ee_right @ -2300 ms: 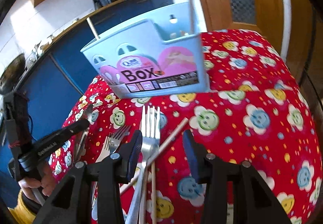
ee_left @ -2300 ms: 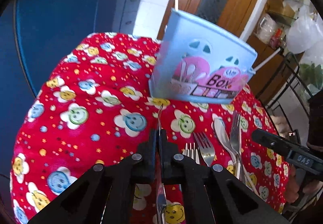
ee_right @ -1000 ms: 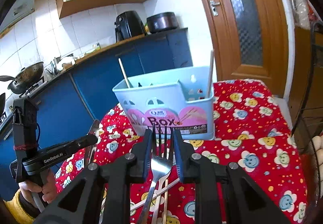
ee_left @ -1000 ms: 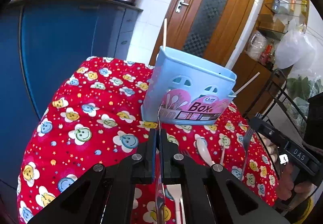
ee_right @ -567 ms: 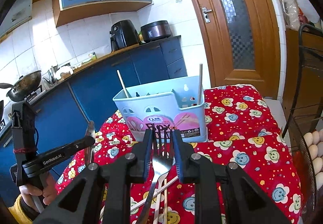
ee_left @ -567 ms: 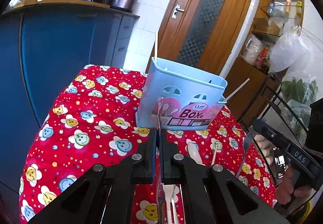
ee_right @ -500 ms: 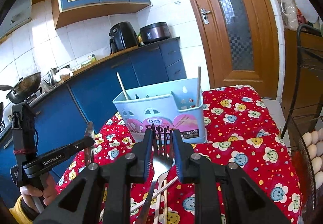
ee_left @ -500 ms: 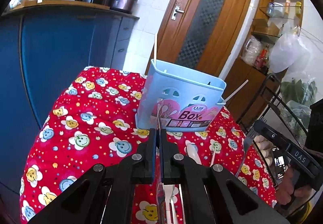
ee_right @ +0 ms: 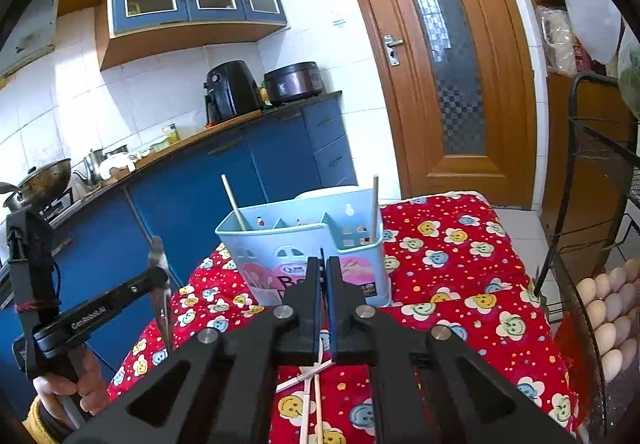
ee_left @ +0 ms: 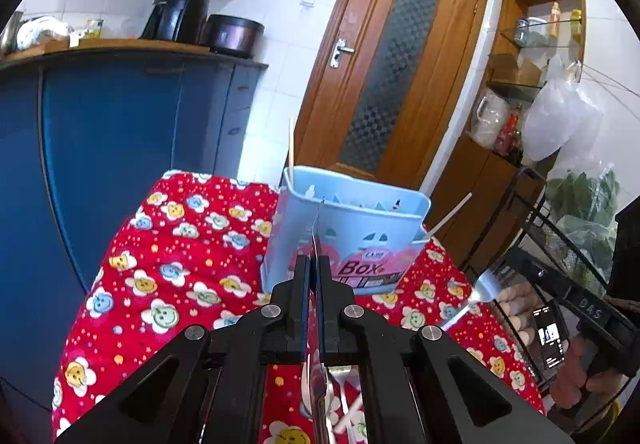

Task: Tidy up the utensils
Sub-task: 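Close the right tool on a silver fork while the left tool holds the knife, then lift the knife and fork and carry them above the Box holder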

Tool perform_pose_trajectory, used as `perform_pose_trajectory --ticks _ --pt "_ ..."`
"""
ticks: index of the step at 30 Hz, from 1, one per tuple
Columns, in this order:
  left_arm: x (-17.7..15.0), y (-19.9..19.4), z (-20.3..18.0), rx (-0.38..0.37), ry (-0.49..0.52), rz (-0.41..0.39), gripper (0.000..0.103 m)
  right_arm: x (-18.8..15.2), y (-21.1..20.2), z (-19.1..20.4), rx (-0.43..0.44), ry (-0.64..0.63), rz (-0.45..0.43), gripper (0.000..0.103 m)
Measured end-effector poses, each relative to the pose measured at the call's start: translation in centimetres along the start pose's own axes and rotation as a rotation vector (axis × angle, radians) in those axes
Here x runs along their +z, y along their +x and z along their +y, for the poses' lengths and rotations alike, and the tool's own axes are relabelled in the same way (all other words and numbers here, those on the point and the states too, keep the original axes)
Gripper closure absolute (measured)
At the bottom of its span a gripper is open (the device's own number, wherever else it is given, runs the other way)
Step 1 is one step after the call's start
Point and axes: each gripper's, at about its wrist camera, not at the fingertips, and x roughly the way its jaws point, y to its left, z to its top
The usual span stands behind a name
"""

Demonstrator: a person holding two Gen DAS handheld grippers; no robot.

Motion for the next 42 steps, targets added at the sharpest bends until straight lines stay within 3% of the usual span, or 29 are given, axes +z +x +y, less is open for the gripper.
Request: perform_pose_trajectory --ticks 16,29,42 --pt "3.3 -0.5 -1.3 0.008 0.036 -0.079 0.1 3.5 -1.9 0.1 -0.025 -0.062 -0.05 0.1" --pt "9.9 -0.9 -3.8 0.041 0.088 -0.263 0.1 8.3 -3.0 1.1 -0.09 -0.169 -0.126 0.1" --pt "16.1 2.4 -4.9 0.081 0.125 -0.412 0.1 12.2 0.1 -0.5 -0.197 -0.212 -0.153 0.1"
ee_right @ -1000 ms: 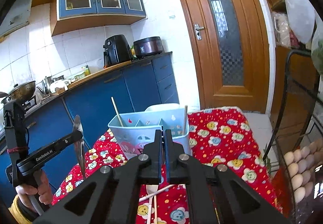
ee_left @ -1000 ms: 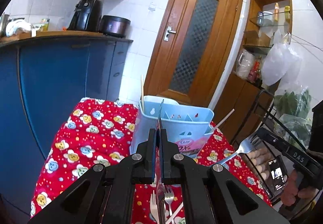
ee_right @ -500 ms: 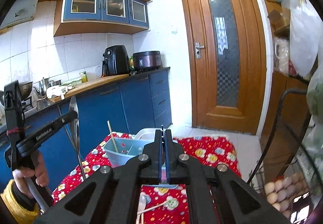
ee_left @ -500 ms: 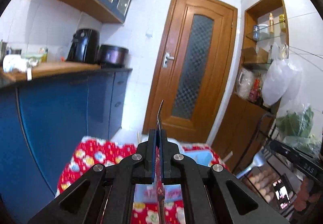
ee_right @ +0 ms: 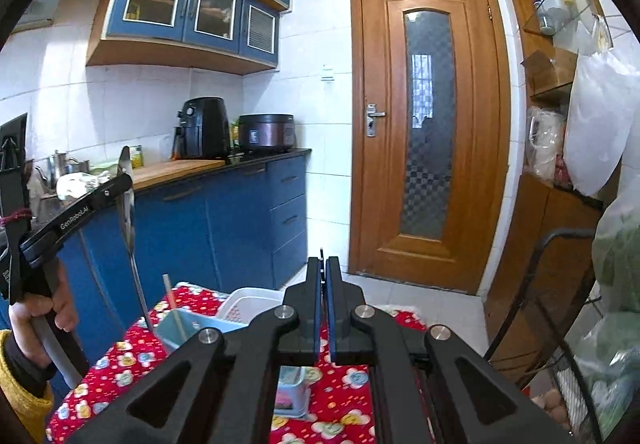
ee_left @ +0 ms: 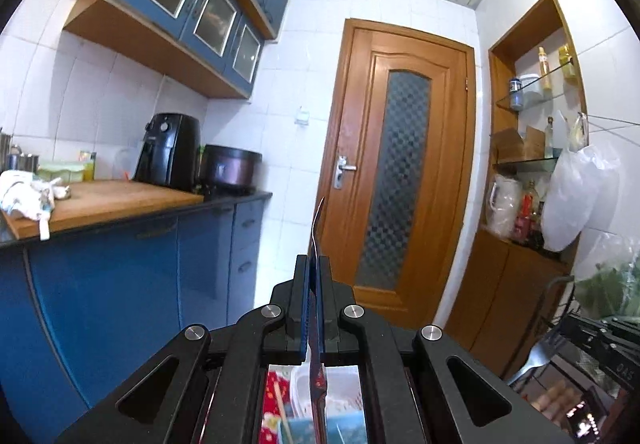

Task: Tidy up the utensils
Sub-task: 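Lift the knife and fork and carry them above the Box holder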

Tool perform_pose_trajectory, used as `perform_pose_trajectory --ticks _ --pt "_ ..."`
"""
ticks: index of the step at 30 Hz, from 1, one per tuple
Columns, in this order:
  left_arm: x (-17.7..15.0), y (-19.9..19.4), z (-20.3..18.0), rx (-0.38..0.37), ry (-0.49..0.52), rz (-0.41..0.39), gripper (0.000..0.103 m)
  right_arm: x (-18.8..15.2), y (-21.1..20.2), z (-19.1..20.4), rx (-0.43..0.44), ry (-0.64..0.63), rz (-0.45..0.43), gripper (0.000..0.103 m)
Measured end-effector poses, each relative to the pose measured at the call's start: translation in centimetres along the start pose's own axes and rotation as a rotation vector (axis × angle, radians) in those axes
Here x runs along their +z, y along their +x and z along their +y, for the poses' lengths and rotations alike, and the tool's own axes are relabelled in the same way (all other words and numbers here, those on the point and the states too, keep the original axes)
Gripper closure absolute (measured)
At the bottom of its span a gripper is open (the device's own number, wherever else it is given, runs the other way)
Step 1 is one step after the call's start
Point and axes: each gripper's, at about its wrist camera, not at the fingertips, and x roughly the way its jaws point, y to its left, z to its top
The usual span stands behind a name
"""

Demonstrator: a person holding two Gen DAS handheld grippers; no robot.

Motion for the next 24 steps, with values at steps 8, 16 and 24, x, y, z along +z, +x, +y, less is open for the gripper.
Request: perform_pose_trajectory --ticks 8,16,24 --pt "-2.9 3.7 -0.1 0.017 0.034 0.029 0.1 0.1 3.2 -0.6 -0.05 -0.023 0.044 0.1" --pt "-6.4 6.3 0.5 0.014 0.035 0.098 0.1 -1.0 6.6 0.8 -0.035 -0.123 0.151 0.1" --pt "-8.6 6.8 0.9 -0.002 0.045 0.148 0.1 -2.7 9.7 2.7 0.014 -0.176 0.257 0.1"
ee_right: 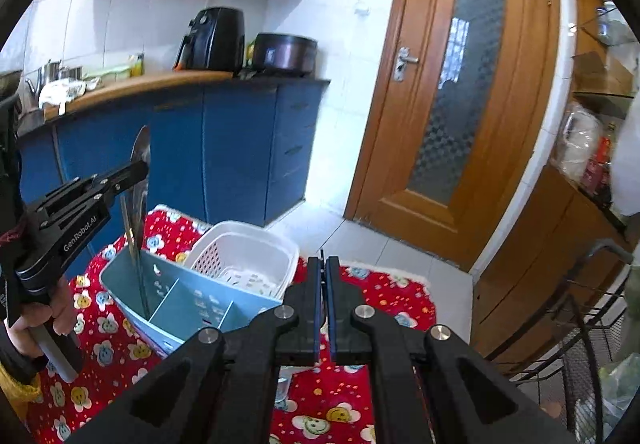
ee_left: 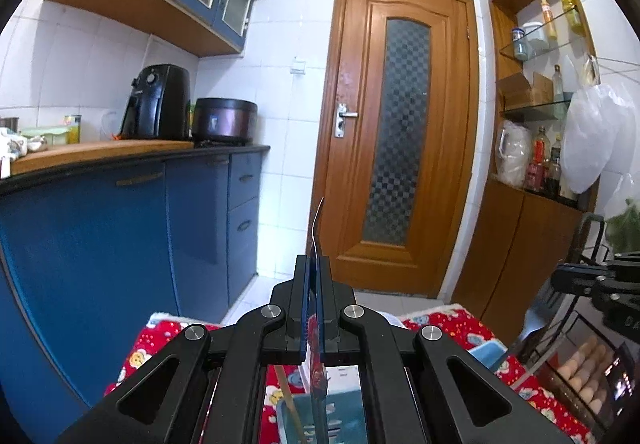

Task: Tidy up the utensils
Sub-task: 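Lift the knife and fork and carry them above the Box holder, then open both tools to drop the knife and fork into the Box holder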

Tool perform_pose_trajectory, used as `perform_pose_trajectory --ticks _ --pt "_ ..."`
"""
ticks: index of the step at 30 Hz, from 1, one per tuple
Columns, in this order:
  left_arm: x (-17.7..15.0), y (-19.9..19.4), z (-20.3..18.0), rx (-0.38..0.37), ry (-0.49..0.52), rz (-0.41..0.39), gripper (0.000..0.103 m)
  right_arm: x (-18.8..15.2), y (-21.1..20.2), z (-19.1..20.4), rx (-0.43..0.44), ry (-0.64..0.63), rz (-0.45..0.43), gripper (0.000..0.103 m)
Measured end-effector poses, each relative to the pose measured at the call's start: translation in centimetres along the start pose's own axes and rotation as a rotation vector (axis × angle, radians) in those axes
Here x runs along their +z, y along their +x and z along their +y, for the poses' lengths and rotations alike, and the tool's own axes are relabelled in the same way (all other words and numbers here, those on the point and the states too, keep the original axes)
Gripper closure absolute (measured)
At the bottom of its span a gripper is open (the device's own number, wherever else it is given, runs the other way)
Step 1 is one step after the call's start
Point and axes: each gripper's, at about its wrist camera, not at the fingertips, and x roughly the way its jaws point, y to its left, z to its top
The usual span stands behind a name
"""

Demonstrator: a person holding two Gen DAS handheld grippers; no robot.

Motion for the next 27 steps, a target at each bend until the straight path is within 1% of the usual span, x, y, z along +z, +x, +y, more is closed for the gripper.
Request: perform_pose_trajectory --ticks 7,12,14,16,17,18,19,20,21,22,27 --pt "-1.2 0.3 0.4 -0.027 -0.003 0.031 0.101 -0.4 2.0 0.5 0.048 0.032 0.065 0.098" --pt "-1.9 0.4 0.7 -0.053 -0.015 0.057 0.1 -0.4 2.1 0.4 0.078 0.078 0.06 0.098" --pt "-2.0 0.4 0.7 -0.057 -0.014 0.064 0.1 -0.3 1.9 0.2 0.094 0.105 0.054 0.09" --pt "-2.0 0.4 0.7 -0.064 -0.013 0.08 0.094 -0.1 1.5 0.0 0.105 0.129 0.04 0.082" --pt "-2.0 0.4 0.8 -0.065 -0.015 0.086 0.093 0.0 1.4 -0.1 0.108 0.138 0.033 0.08" --pt "-2.0 0.3 0.8 -0.067 -0.02 0.092 0.088 0.0 1.1 -0.2 0.115 0.148 0.025 0.08" --pt "-1.9 0.1 0.9 -0.067 -0.026 0.095 0.081 0.1 0.8 -0.3 0.125 0.161 0.015 0.078" --pt "-1.9 0.0 0.9 -0.068 -0.031 0.095 0.077 0.2 0.5 -0.4 0.127 0.166 0.007 0.077" --pt "-1.8 -0.2 1.0 -0.069 -0.037 0.093 0.067 0.3 0.2 -0.4 0.126 0.17 -0.003 0.076" --pt "-1.8 -0.4 1.1 -0.074 -0.042 0.09 0.064 0.4 -0.3 -0.5 0.126 0.174 -0.017 0.075" --pt "-1.4 -1.5 0.9 -0.075 -0.04 0.096 0.062 0.6 -2.2 -0.8 0.136 0.199 -0.058 0.073"
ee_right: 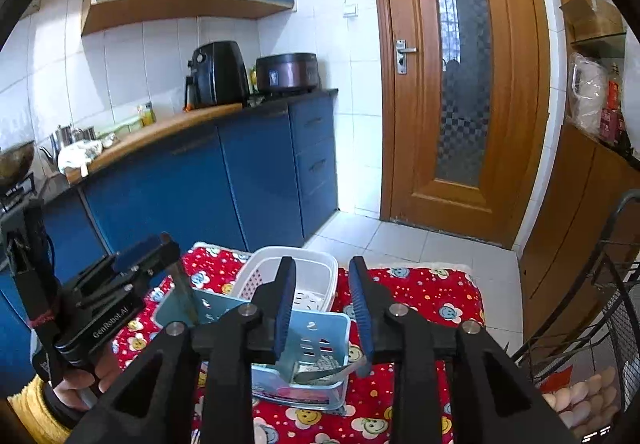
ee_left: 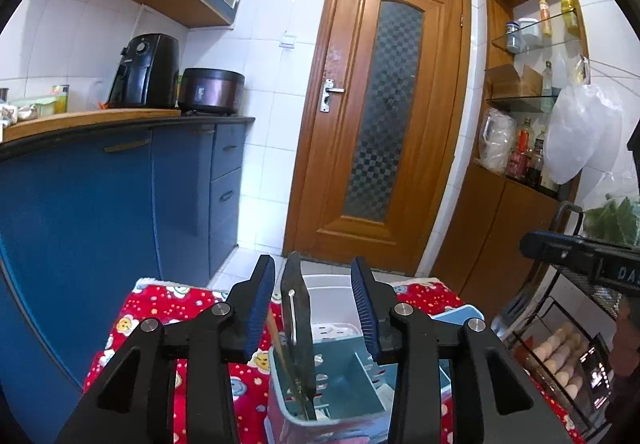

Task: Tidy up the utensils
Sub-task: 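Open both tools to drop the knife and fork into the Box holder, then move both tools down toward the loose utensils beside the Box holder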

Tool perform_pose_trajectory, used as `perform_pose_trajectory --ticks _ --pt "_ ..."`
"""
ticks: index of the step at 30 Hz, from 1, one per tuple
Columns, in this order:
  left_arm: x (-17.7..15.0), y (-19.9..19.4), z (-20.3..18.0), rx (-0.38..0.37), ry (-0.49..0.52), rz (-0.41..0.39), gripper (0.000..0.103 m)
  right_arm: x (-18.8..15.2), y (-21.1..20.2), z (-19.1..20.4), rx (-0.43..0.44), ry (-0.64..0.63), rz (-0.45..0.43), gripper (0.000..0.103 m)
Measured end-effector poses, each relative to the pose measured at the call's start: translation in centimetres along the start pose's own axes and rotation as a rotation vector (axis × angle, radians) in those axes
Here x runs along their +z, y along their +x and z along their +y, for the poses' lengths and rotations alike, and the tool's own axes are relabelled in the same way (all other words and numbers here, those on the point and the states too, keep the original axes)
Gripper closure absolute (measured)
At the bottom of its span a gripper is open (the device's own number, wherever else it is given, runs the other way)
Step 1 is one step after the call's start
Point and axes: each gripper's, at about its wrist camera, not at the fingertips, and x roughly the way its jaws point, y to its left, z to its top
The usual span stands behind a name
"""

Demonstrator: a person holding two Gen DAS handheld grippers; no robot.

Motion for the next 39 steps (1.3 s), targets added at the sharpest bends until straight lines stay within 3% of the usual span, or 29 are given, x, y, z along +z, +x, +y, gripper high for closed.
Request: perform_pose_trajectory --ticks 11,28,39 --pt "0.6 -3.7 -1.5 -0.008 0.027 0.021 0.062 -1.3 -4.5 0.3 0.011 0.035 -0.045 0.072" --pt "-2.3 -9.0 -3.3 -0.024 0.059 0.111 0.062 -8.5 -7.6 -0.4 0.032 0.146 0.042 0.072" --pt "-5.7 -10.0 -1.8 -0.005 0.015 0.193 0.062 -13.0 -5.4 -0.4 0.05 0.236 0.158 0.071"
